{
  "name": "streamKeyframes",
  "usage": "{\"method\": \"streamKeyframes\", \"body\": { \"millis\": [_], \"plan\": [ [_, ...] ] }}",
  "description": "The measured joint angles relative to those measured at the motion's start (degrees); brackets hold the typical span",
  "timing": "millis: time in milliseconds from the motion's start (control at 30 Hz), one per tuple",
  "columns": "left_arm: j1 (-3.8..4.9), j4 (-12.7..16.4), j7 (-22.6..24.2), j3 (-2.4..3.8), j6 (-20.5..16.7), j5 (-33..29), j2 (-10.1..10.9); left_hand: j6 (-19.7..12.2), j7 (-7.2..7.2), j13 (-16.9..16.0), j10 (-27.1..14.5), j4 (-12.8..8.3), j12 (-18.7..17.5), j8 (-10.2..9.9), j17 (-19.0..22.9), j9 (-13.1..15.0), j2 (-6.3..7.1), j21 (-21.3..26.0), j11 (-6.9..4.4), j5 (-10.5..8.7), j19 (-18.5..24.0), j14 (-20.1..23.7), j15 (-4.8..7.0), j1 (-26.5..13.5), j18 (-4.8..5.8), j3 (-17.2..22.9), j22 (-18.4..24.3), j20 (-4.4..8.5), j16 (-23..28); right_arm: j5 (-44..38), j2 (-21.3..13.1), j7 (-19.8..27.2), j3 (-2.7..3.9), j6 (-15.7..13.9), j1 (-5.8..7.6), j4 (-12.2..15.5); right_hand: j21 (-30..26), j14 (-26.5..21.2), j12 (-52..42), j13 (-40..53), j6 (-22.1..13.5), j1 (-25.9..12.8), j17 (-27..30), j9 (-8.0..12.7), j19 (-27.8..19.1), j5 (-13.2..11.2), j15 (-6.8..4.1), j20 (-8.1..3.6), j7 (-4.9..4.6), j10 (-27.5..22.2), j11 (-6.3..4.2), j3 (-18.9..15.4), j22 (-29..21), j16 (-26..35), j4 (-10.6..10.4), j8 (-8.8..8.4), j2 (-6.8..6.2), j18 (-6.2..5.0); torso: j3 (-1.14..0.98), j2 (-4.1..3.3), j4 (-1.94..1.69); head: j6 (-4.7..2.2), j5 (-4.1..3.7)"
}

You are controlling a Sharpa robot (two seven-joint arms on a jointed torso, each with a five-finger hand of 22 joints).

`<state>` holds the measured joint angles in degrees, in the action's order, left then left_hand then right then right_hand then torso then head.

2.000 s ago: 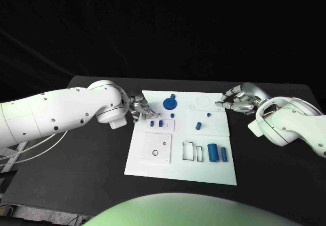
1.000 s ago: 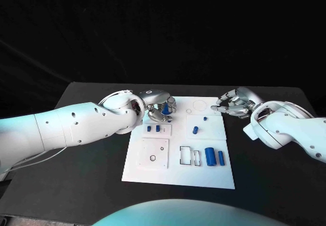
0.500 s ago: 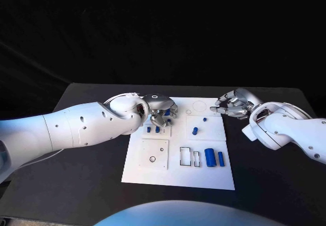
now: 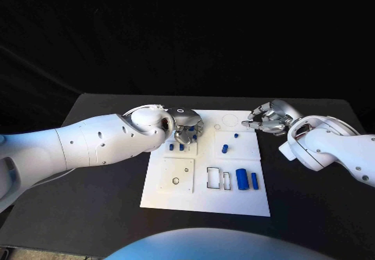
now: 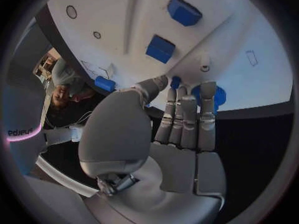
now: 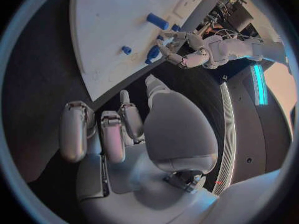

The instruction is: Assemble the parts on the task board

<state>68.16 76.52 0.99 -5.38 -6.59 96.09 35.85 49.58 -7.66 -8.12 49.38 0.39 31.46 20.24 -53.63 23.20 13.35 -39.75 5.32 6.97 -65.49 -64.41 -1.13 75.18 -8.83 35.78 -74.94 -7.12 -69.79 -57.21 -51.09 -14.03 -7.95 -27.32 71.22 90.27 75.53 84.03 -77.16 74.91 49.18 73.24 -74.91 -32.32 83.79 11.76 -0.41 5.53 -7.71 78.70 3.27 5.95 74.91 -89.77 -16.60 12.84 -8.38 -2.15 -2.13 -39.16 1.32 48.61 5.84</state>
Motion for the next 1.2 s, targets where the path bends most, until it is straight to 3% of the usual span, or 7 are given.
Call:
{"method": "streamKeyframes", "body": {
  "millis": [500,600,900,1200],
  "plan": [
    [0.07,-1.3,-1.6,0.11,1.0,0.4,-1.0,0.7,-0.09,0.2,2.8,-0.6,-0.7,-1.0,-2.8,0.4,-0.52,-5.8,-0.13,-1.32,-1.9,-3.0,-0.07,0.5,0.00,2.6,0.0,-0.06,-3.6,0.0,0.0,0.0,0.00,0.0,0.00,0.1,0.0,0.0,0.0,0.0,0.0,0.0,0.0,0.0,0.0,0.0,0.00,0.00,0.00,0.0,0.00,0.0,0.0,0.0,0.0,0.23,0.00,0.00,-0.01,0.05,-0.04,0.10,-0.08],
    [0.07,-1.5,-1.7,0.14,0.9,0.4,-1.2,1.2,-0.01,0.2,4.1,-0.4,-0.9,-1.0,-3.8,0.7,-0.52,-7.7,-0.63,-1.79,-2.7,-4.3,0.37,0.5,0.90,2.7,0.0,0.14,-4.8,0.0,0.1,0.0,0.00,0.0,0.00,0.1,0.0,0.0,0.0,0.0,0.0,0.0,0.0,0.0,0.0,0.0,0.00,0.00,0.00,0.0,0.00,0.0,0.0,0.0,0.0,0.23,0.00,0.00,-0.01,0.05,-0.04,0.12,-0.08],
    [-0.02,-1.8,-1.9,0.25,0.9,0.4,-1.6,2.3,0.67,0.1,5.4,-0.5,-1.8,-1.0,-5.5,1.1,-0.76,-8.7,-1.38,-2.11,-2.7,-6.1,1.11,0.3,0.90,2.9,0.0,0.17,-6.3,0.0,0.1,0.0,0.00,0.0,0.00,0.2,0.0,0.0,0.0,0.0,0.0,0.0,0.0,0.0,0.0,0.0,0.00,0.00,0.00,0.0,0.00,0.0,0.0,0.0,0.0,0.23,0.00,0.00,-0.01,0.03,-0.02,0.28,-0.07],
    [-0.08,-2.0,-1.8,0.29,0.9,0.4,-1.7,4.2,0.93,0.3,7.9,-0.6,-3.5,-1.0,-7.6,1.6,-1.10,-10.8,-1.70,-2.11,-3.1,-8.0,1.66,-0.1,0.89,3.3,0.0,0.99,-8.3,0.0,0.0,0.0,0.00,0.0,0.00,0.2,0.0,0.0,0.0,0.0,0.0,0.0,0.0,-0.1,0.0,0.0,0.00,0.00,0.00,0.0,0.00,0.0,0.0,0.0,0.0,0.23,0.00,0.00,-0.01,0.04,-0.03,0.49,0.05]
  ]
}}
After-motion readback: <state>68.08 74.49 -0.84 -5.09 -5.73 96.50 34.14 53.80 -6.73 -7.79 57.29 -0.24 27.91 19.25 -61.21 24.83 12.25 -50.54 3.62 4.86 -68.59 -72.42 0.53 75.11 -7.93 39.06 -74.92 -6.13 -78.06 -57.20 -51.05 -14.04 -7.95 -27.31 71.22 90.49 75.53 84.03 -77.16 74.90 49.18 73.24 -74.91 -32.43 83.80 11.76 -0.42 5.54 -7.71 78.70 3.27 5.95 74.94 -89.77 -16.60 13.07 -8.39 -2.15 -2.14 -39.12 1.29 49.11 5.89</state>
